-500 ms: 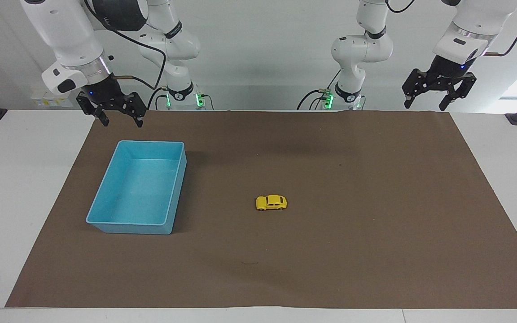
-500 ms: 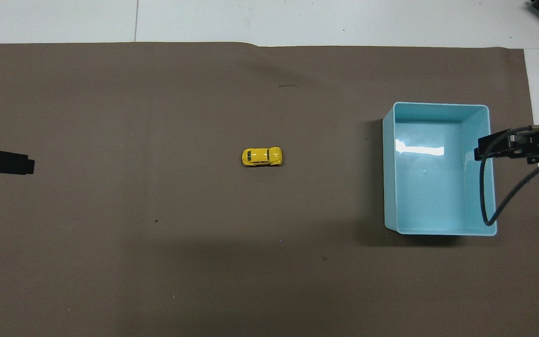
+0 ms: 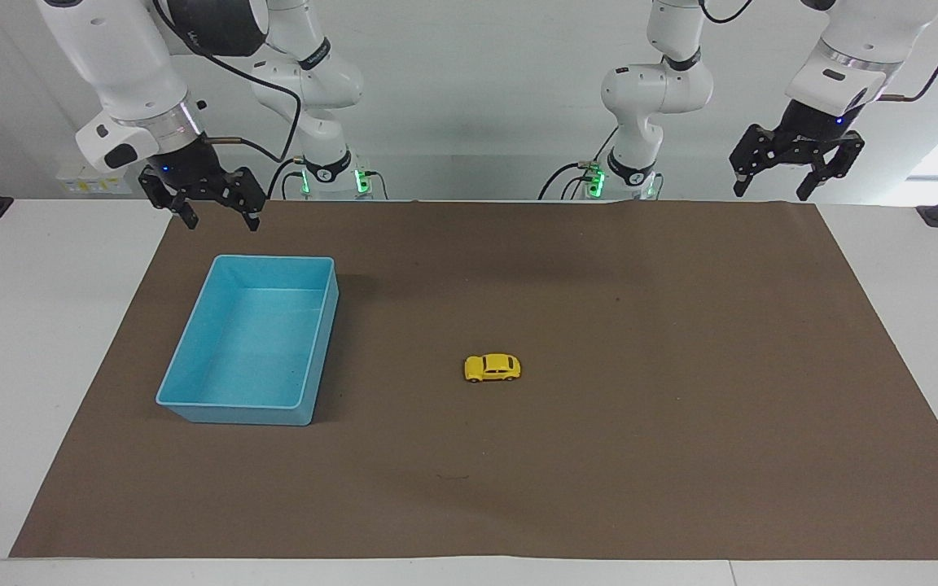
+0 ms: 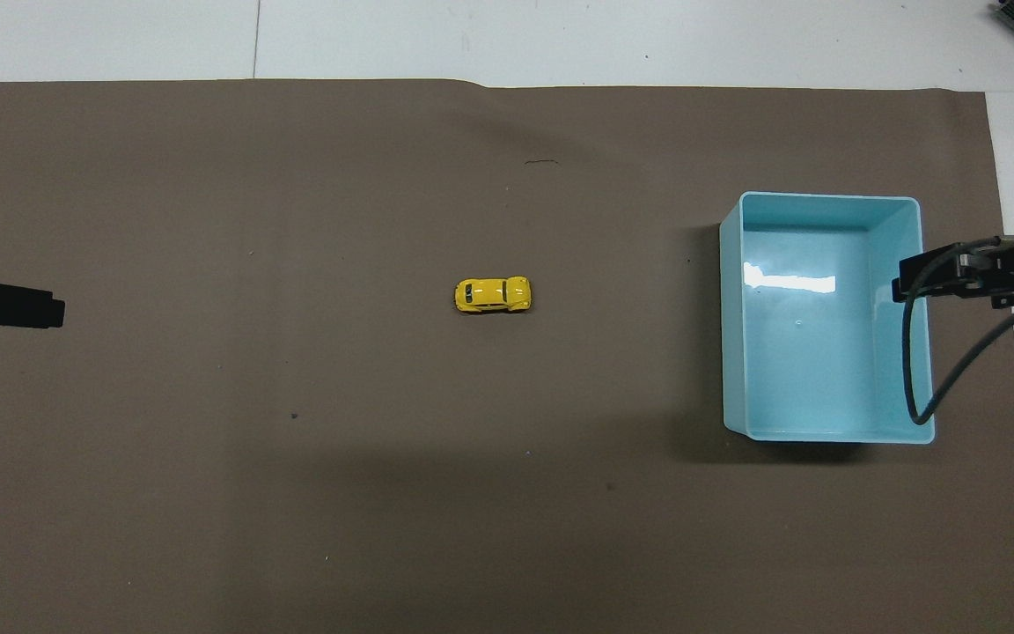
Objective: Wind up and store yellow beetle car
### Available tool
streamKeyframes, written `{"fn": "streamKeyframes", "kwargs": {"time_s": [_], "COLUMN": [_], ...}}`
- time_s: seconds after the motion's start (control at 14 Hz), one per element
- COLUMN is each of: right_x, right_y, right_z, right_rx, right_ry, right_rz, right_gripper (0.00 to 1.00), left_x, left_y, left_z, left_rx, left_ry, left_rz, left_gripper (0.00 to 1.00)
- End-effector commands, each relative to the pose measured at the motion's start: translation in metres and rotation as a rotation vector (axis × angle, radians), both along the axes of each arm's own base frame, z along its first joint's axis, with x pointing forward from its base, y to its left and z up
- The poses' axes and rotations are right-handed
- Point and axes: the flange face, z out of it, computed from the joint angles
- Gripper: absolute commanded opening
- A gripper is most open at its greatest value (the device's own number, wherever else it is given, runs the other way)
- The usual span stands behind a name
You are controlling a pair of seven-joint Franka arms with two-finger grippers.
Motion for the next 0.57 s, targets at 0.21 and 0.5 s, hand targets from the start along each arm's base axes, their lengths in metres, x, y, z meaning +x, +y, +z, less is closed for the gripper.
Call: {"fn": "streamKeyframes", "kwargs": {"time_s": [0.21,0.5], "right_x": [0.0014,0.0012], "right_y": [-0.0020,-0.0020], "right_z": [-0.0009,-0.0010], "right_rx": [0.006,0.006], "right_ry": [-0.008,-0.006], "right_rz": [0.013,0.013], "right_gripper": [1.00,1.00], "left_x": [-0.0007,-0.0002], "left_y": [0.0022,0.0022], "left_z": [0.0085,0.0077], "left_rx": [-0.010,-0.010], "left_ry": [-0.029,-0.028], "left_rz": [-0.008,-0.008], "left_gripper": [1.00,1.00]}}
